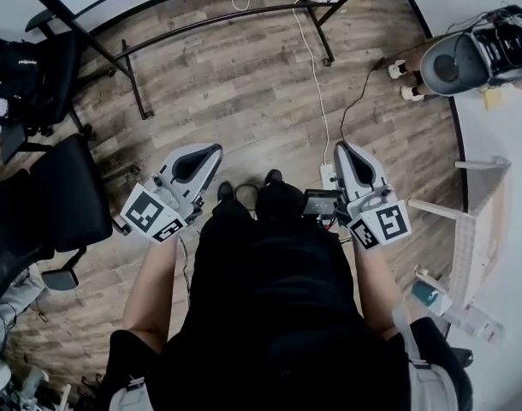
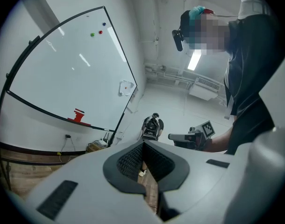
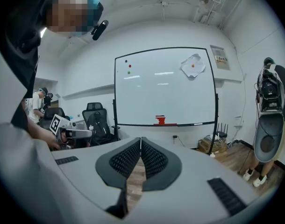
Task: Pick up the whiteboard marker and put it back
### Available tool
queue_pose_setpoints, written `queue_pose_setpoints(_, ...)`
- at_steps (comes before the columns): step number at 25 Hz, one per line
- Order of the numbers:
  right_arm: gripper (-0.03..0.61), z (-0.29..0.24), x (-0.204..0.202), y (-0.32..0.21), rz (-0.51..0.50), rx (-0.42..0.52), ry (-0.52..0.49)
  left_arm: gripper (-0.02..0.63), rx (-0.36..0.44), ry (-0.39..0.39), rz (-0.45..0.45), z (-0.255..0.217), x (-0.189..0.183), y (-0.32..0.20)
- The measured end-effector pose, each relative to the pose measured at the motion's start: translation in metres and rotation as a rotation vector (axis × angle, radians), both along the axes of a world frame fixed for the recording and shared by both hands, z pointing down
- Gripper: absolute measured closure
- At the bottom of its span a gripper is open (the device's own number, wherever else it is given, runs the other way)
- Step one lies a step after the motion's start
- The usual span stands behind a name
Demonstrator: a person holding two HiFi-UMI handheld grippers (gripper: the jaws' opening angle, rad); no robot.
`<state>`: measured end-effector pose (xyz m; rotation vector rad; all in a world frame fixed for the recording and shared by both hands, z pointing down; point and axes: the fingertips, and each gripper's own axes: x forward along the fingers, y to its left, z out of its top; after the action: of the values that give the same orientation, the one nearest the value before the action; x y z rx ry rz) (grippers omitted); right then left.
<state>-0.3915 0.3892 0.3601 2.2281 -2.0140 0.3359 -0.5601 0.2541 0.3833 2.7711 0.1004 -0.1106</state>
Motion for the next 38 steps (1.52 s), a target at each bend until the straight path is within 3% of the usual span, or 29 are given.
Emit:
queue_pose_setpoints(7,0.557,0.005,0.036,0.001,0.044,0.023,-0.034,0.601,0.004,-0.005,0.038,0.005,0.038,0.000)
queue_pose_setpoints(15,0.557,0.013,0.120,0.001,0.077,0.076,-0.079,0.601,0.056,-0.046,0.063,-0.010,0.125,0.002)
queue_pose_setpoints(21,0.557,0.014,0.190,0.003,0.014,0.093,-0.044,0.601,0.095,-0.092,0.048,-0.023,0.205,0.006)
queue_pose_setpoints(26,0.557,0.020,0.235,-0.003,-0.057,0.109,-0.080,0.601,0.109,-0.137,0.050,-0.026,0.263,0.015)
queue_pose_setpoints(34,0.557,0.044,0.298,-0.020,-0.072,0.105,-0.125,0.601,0.102,-0.208,0.013,-0.010,0.312,0.000)
queue_pose_setpoints(38,0.557,0.051,0.315,-0.052,-0.068,0.082,-0.127,0.601,0.088,-0.225,0.001,0.000,0.325,-0.041)
